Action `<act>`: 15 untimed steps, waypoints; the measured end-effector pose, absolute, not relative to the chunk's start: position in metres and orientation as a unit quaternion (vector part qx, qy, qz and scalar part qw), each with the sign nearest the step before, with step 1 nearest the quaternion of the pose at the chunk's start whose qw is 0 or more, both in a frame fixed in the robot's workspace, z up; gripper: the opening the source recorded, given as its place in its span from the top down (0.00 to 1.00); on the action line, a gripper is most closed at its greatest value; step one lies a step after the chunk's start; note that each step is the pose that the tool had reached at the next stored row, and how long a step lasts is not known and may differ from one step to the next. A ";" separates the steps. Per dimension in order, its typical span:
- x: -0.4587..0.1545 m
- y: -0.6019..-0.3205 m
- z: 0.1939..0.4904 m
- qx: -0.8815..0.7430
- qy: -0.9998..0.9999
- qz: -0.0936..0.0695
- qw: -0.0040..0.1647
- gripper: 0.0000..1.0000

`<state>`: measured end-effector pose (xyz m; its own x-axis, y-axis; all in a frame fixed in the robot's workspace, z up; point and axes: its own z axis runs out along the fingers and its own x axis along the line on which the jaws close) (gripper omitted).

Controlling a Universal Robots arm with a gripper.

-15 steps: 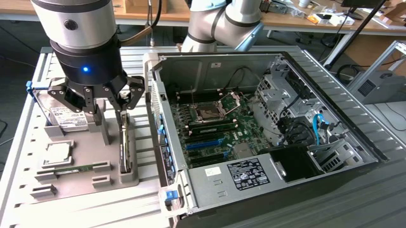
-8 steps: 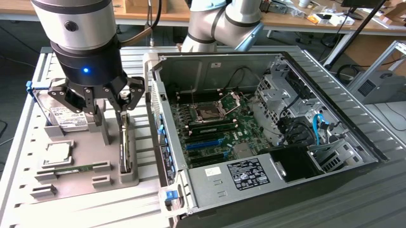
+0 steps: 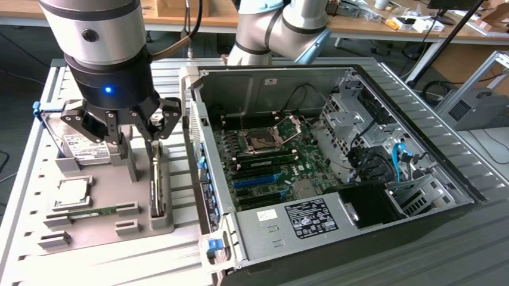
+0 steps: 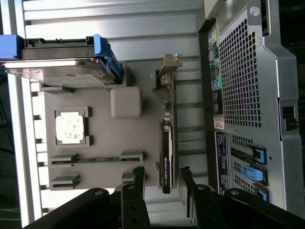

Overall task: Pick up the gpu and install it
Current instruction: 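Pick up the gpu and move the gpu toward the slot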

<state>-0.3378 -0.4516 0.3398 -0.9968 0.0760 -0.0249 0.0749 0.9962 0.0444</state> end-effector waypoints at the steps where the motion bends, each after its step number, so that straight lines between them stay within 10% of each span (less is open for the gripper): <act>1: -0.338 -0.452 0.339 0.038 0.999 0.022 0.013 0.58; 15: -0.338 -0.452 0.336 0.038 0.999 0.022 0.013 0.58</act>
<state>-0.3378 -0.4516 0.3357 -0.9968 0.0760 -0.0248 0.0749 0.9962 0.0444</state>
